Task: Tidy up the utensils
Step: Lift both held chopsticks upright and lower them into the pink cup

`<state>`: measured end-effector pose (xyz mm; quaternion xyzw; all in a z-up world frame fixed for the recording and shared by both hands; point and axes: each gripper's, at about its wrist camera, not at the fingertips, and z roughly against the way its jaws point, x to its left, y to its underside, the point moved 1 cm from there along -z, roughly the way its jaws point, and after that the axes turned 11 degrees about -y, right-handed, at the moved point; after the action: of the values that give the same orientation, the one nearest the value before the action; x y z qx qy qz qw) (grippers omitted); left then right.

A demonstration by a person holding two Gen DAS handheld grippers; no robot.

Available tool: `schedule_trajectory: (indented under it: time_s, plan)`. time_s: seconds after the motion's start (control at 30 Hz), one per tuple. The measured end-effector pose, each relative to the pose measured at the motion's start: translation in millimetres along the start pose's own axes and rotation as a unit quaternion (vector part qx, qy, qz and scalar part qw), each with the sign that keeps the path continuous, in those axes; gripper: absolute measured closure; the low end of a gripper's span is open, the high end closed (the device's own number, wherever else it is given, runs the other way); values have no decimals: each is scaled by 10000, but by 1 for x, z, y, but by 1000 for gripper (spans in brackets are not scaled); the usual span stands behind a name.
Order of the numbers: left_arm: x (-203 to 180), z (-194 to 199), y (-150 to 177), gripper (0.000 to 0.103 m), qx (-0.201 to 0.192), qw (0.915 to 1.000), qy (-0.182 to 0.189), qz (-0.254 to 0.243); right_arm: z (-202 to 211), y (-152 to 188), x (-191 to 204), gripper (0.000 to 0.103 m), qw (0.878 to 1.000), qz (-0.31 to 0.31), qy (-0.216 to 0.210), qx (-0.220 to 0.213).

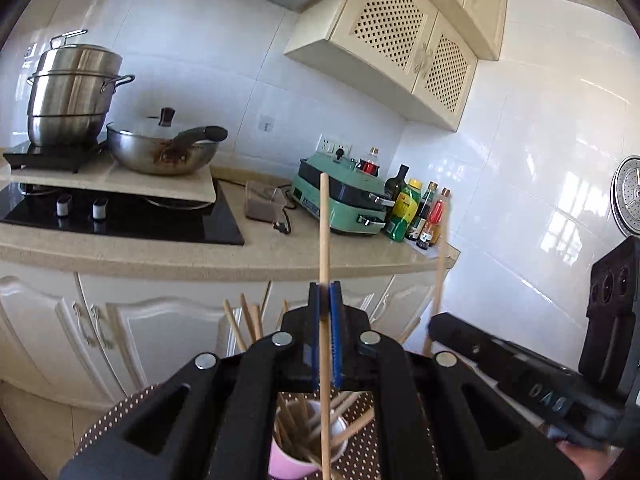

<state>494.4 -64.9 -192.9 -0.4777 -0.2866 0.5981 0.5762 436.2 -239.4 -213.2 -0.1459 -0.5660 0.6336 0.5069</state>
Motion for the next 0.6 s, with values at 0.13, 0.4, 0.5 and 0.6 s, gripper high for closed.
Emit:
schedule_trajectory:
  time_s: [0.13, 0.4, 0.5, 0.6]
  plan:
    - [-2, -16, -4, 98, -114, 9999, -64, -34, -20, 0, -4, 98, 9999, 136, -32, -17]
    - [6, -37, -4, 98, -279, 9994, -148, 157, -48, 11, -16, 98, 9997, 245, -61, 26]
    - [7, -44, 8, 98, -172, 9996, -214, 94, -50, 17, -14, 98, 9989, 461, -23, -52]
    - [7, -45, 19, 98, -65, 9996, -272, 48, -49, 19, -12, 98, 9980, 630, -23, -81]
